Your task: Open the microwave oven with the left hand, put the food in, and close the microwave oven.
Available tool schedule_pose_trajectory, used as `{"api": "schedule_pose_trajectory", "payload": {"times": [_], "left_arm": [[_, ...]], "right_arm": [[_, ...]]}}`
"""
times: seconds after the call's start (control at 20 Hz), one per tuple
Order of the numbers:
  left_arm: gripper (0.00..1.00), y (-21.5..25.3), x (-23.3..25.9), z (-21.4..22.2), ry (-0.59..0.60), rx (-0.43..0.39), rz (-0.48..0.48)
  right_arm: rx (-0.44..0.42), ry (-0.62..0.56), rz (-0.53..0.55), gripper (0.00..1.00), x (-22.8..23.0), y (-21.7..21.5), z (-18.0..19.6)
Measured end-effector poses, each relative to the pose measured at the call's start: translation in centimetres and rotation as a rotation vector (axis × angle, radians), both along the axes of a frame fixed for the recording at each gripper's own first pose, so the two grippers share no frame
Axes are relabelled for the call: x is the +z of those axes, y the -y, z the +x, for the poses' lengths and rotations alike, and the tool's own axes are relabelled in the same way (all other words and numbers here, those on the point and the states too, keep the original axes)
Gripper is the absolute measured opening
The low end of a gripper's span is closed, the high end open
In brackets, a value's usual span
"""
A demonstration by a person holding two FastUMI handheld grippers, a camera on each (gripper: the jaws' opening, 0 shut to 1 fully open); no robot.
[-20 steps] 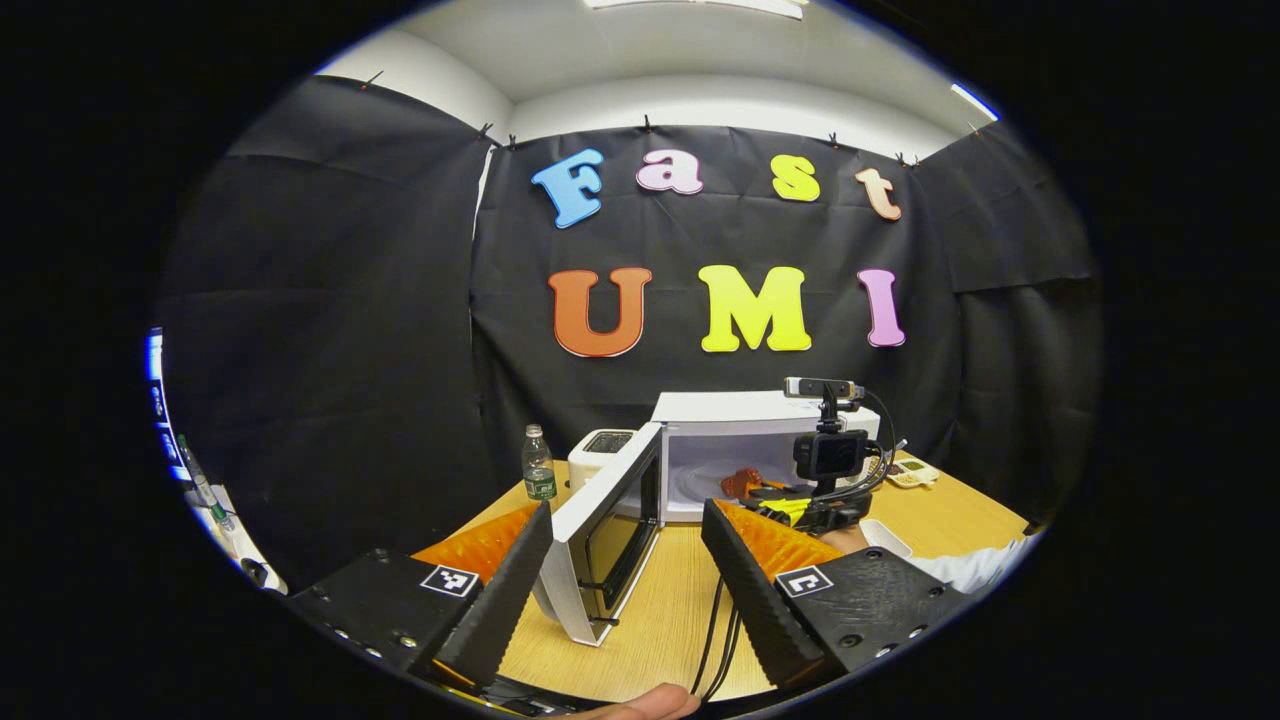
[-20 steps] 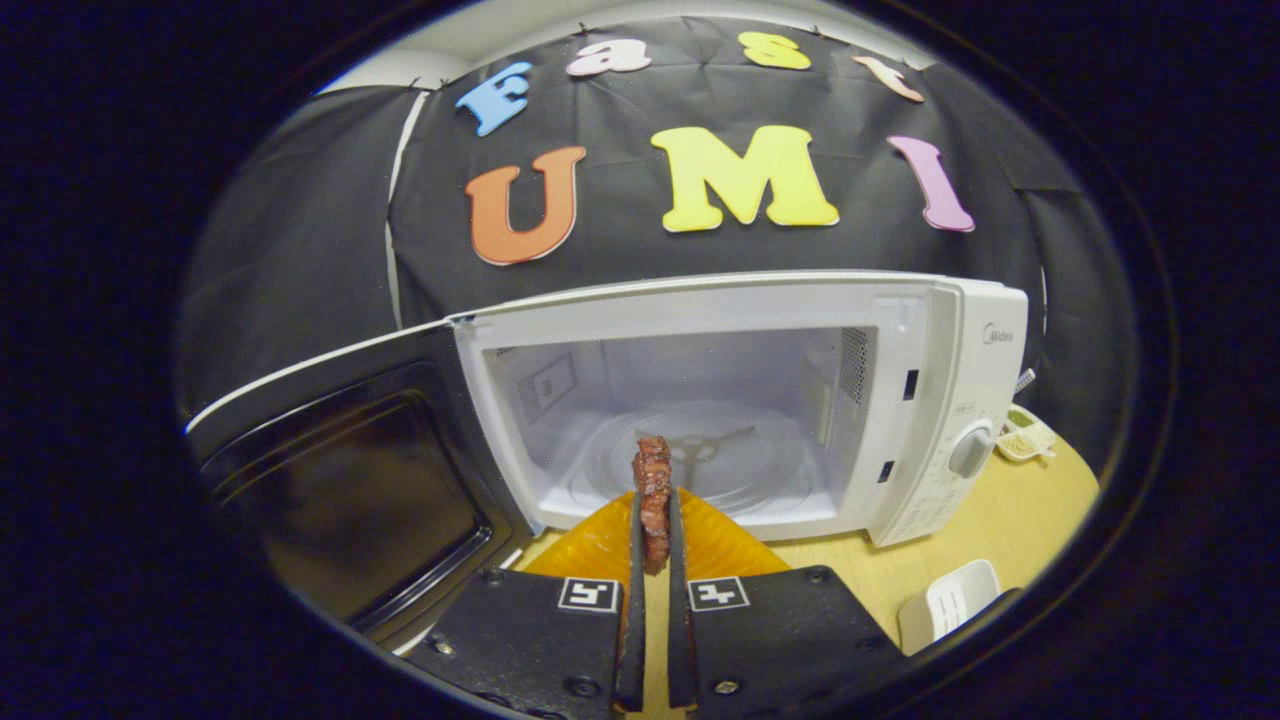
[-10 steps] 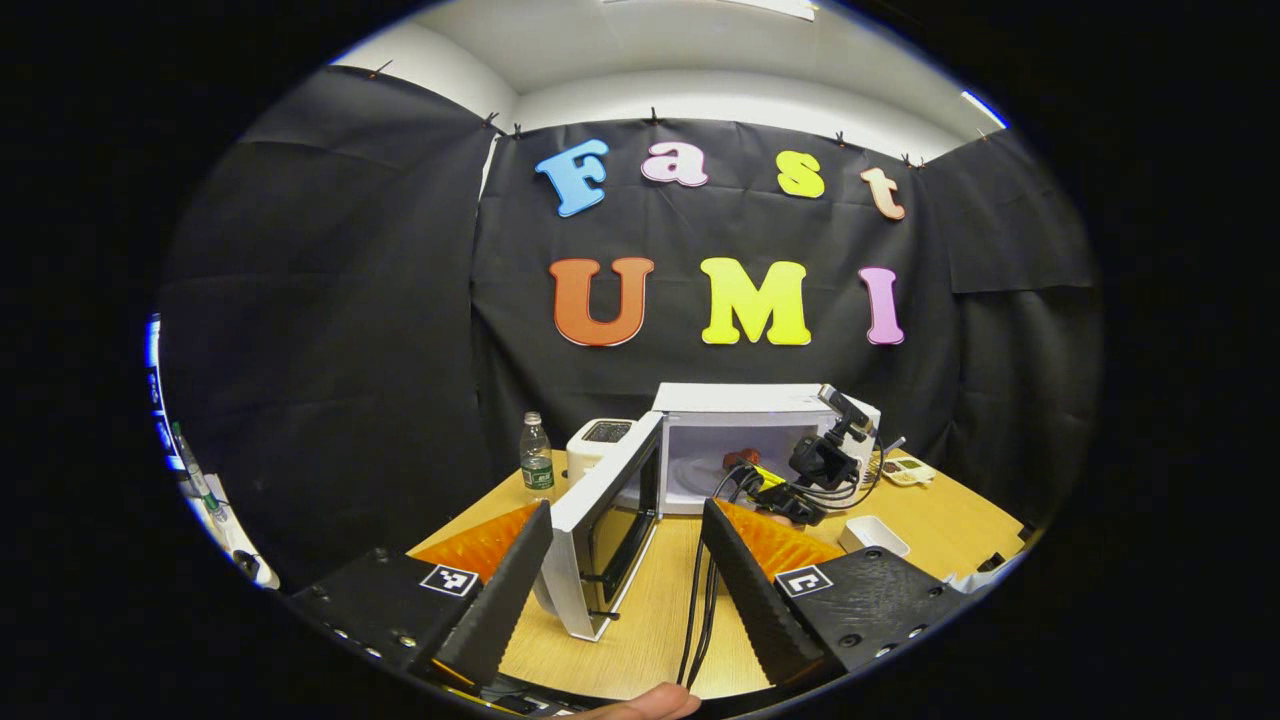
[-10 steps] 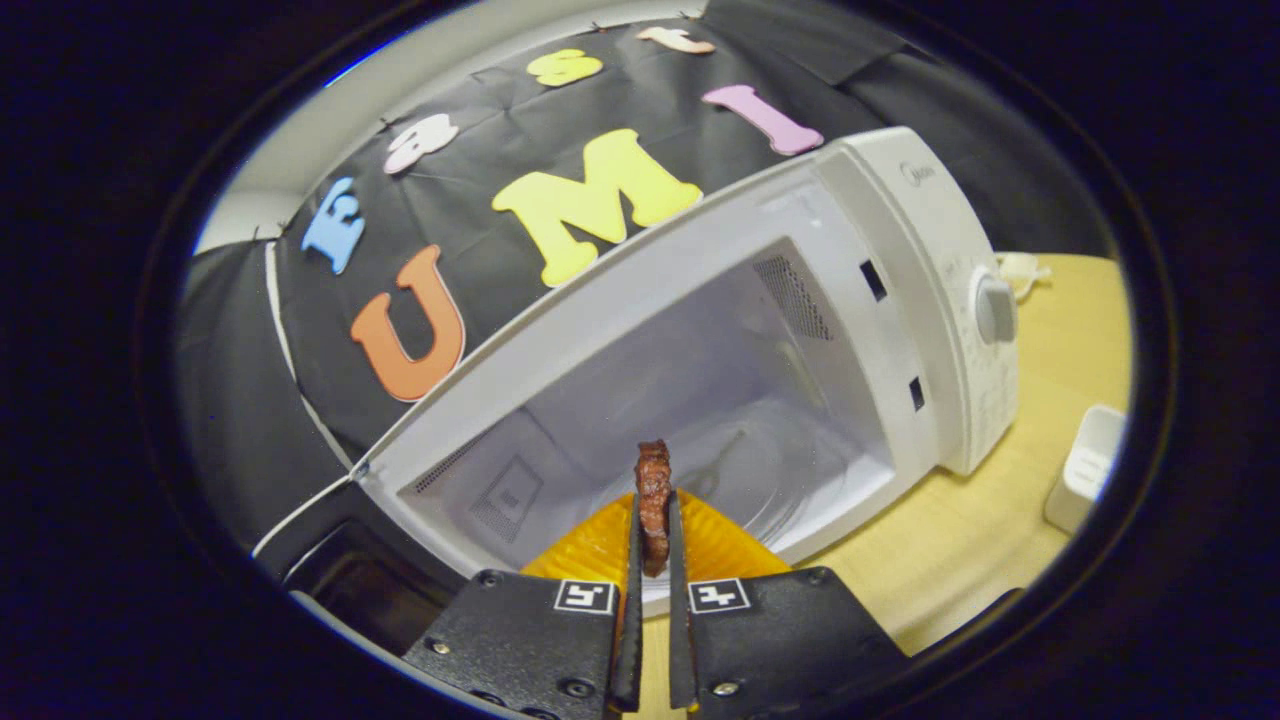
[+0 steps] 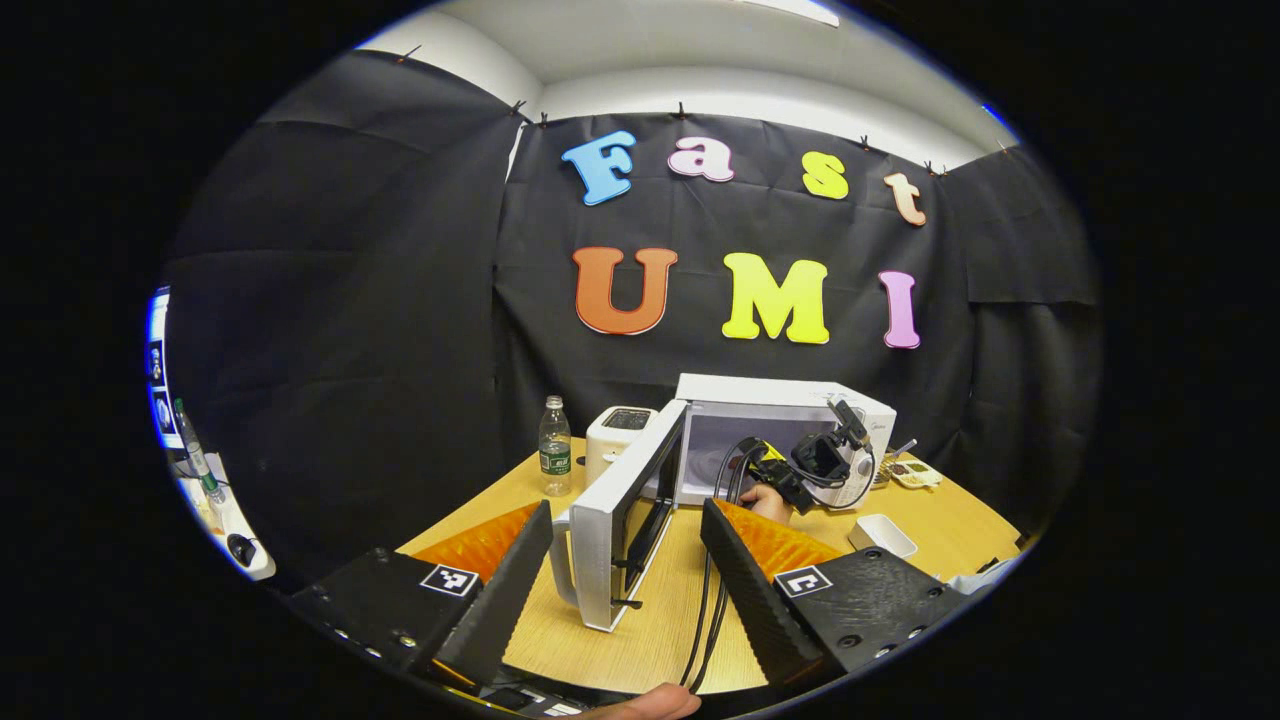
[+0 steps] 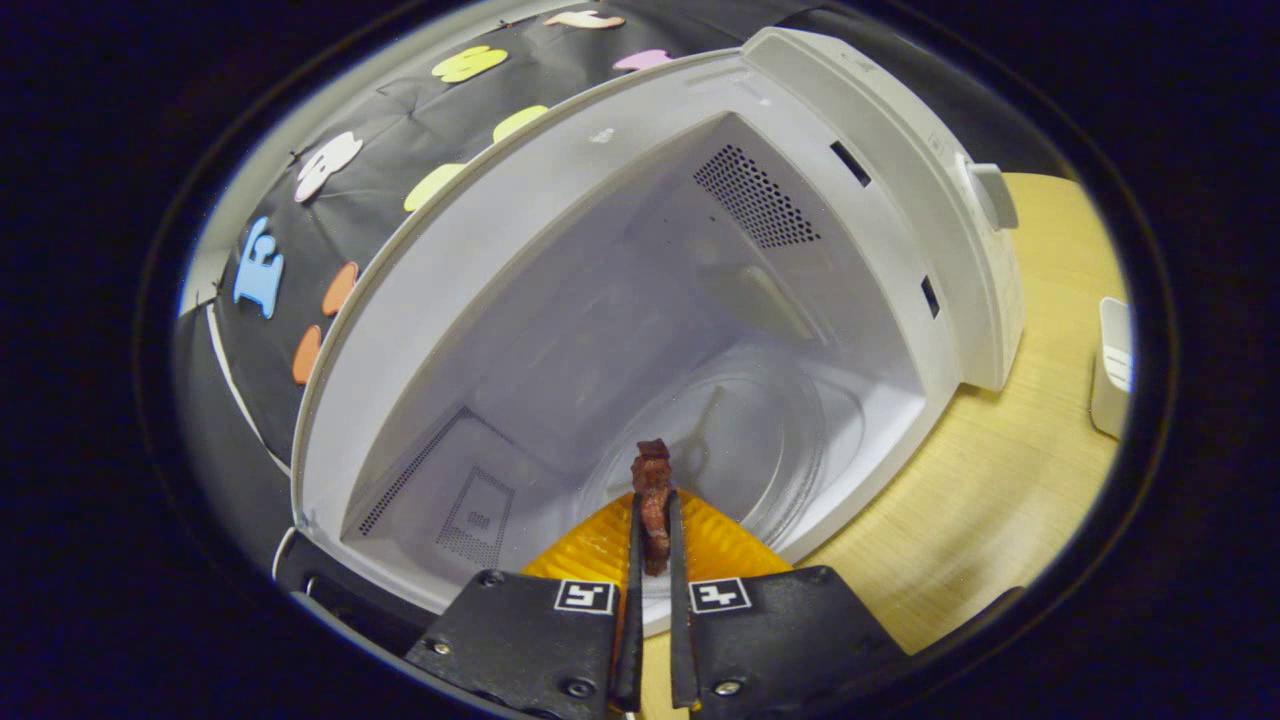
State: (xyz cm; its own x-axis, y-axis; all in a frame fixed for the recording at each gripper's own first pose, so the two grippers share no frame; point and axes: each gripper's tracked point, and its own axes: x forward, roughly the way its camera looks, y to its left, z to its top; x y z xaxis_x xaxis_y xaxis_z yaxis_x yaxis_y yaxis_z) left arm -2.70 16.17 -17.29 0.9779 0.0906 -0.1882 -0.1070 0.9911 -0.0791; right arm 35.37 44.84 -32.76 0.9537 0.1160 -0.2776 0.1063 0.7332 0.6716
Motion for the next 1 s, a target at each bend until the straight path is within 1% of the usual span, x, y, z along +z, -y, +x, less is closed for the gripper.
{"api": "schedule_pose_trajectory", "payload": {"times": [0.1,0.25,0.3,0.4,0.45,0.5,0.55,0.8,0.9,1.0], "left_arm": [[0.92,-0.3,0.0,-0.2,-0.001,-0.007,-0.026],[0.92,0.2,-0.3,-0.2,0.001,-0.032,-0.056],[0.92,0.2,0.0,-0.3,0.012,-0.039,-0.062],[0.92,0.2,0.5,-0.3,0.03,-0.052,-0.073],[0.92,0.3,0.5,-0.4,0.035,-0.056,-0.074],[0.92,0.3,0.6,-0.4,0.039,-0.056,-0.073],[0.92,0.3,0.6,-0.4,0.039,-0.056,-0.065],[0.92,0.2,0.3,-0.6,0.029,-0.036,0.019],[0.92,0.6,0.5,-1.0,0.023,-0.054,0.039],[0.92,0.3,0.7,-1.0,0.028,-0.052,0.072]], "right_arm": [[-0.006,-0.004,-0.002,0.14,0.1,0.2,0.3],[-0.019,0.014,-0.041,0.16,0.6,0.6,1.0],[-0.053,0.009,-0.073,0.38,0.3,1.4,1.0],[-0.059,0.003,-0.099,0.81,0.0,1.8,1.0],[-0.058,0.0,-0.117,0.98,0.1,2.1,0.7],[-0.054,0.007,-0.137,0.86,0.2,2.3,0.7],[-0.054,0.012,-0.153,0.99,0.3,2.5,0.5],[-0.024,0.051,-0.17,0.99,1.6,3.1,-1.2],[0.017,0.079,-0.166,0.99,2.3,3.0,-2.5],[0.051,0.098,-0.2,0.99,2.7,3.5,-4.1]]}}
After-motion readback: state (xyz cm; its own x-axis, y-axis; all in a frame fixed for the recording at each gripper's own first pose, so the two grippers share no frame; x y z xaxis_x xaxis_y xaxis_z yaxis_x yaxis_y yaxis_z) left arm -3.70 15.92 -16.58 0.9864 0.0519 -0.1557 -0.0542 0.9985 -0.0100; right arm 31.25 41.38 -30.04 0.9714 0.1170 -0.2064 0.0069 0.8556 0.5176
